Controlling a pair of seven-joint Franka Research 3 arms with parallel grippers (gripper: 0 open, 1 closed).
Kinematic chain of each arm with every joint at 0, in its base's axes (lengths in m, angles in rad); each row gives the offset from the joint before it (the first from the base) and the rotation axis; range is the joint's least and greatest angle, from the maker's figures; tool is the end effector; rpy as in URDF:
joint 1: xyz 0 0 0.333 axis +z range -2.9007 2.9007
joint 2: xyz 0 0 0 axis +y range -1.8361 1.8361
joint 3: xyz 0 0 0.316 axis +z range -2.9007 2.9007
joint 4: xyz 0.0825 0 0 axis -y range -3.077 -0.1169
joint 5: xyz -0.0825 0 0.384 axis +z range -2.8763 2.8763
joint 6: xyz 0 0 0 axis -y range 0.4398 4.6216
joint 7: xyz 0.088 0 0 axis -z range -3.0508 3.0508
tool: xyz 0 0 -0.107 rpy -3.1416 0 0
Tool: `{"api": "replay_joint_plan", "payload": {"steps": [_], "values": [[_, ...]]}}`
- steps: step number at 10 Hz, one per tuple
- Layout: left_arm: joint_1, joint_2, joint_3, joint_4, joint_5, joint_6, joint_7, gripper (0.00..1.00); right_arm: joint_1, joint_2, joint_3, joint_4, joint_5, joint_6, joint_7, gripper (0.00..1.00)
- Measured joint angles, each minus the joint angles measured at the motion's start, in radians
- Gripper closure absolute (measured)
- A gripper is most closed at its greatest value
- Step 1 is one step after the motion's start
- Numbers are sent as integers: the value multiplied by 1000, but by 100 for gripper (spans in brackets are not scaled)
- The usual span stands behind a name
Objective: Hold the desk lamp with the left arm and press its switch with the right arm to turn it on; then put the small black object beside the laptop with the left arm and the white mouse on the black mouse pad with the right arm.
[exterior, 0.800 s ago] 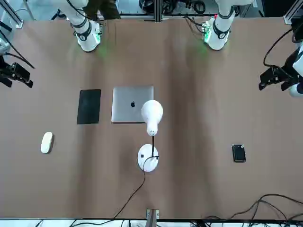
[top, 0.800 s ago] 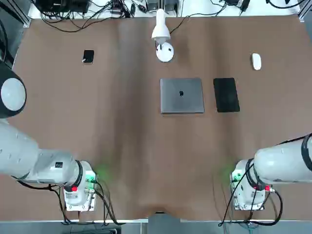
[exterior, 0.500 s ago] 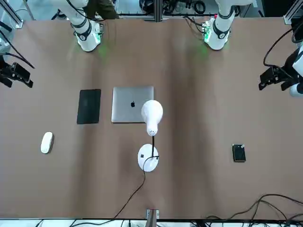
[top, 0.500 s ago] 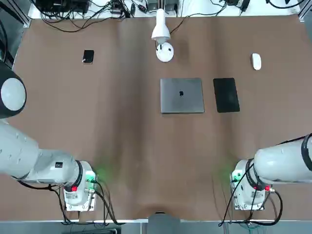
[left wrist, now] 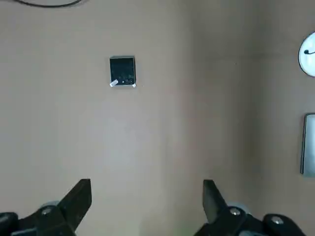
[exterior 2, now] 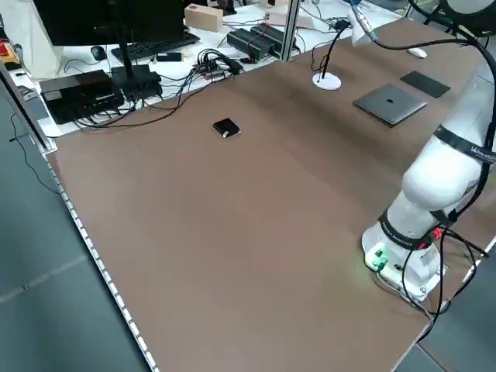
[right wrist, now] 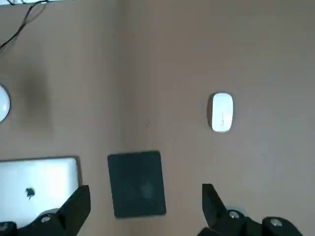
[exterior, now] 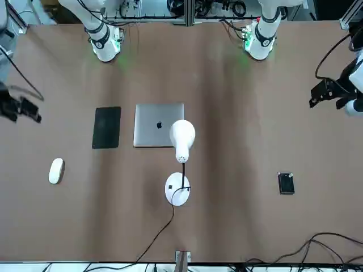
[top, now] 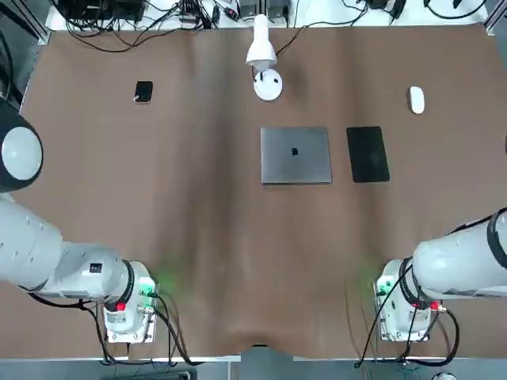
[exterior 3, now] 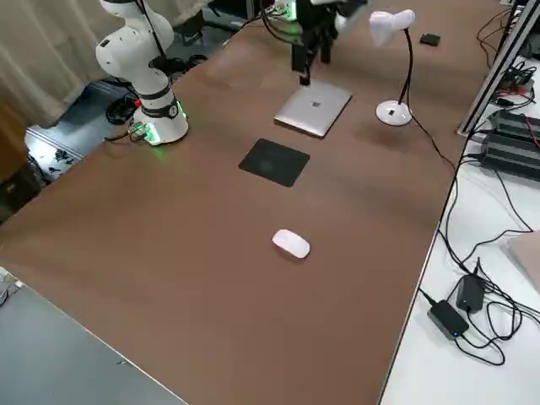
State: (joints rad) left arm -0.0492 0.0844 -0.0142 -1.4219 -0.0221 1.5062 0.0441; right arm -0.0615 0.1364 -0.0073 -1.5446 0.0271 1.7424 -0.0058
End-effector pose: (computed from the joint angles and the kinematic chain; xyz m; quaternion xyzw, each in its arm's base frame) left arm 0.5734 -0.0385 0.6410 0.9985 -0.0544 -0.0002 0.0116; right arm 0.6086 -0.0392 0.5732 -0.9989 0.0333 -0.0312 0.0118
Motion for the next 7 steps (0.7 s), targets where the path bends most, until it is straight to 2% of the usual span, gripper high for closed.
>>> {"api": "replay_joint_plan", "payload": {"steps": [2,4,5,7], "values": [[-9,39,-21,-7,-7,58,64,0,-18,114,-3,0,0,107,-1,0],[-27,124,-55,-11,-40,181,76,0,-23,176,-1,2,8,161,-2,0],[-40,171,-77,-12,-47,252,80,0,-12,202,5,2,38,179,-2,0],[-90,274,-111,-16,-48,417,80,0,43,271,13,1,184,196,0,2]]}}
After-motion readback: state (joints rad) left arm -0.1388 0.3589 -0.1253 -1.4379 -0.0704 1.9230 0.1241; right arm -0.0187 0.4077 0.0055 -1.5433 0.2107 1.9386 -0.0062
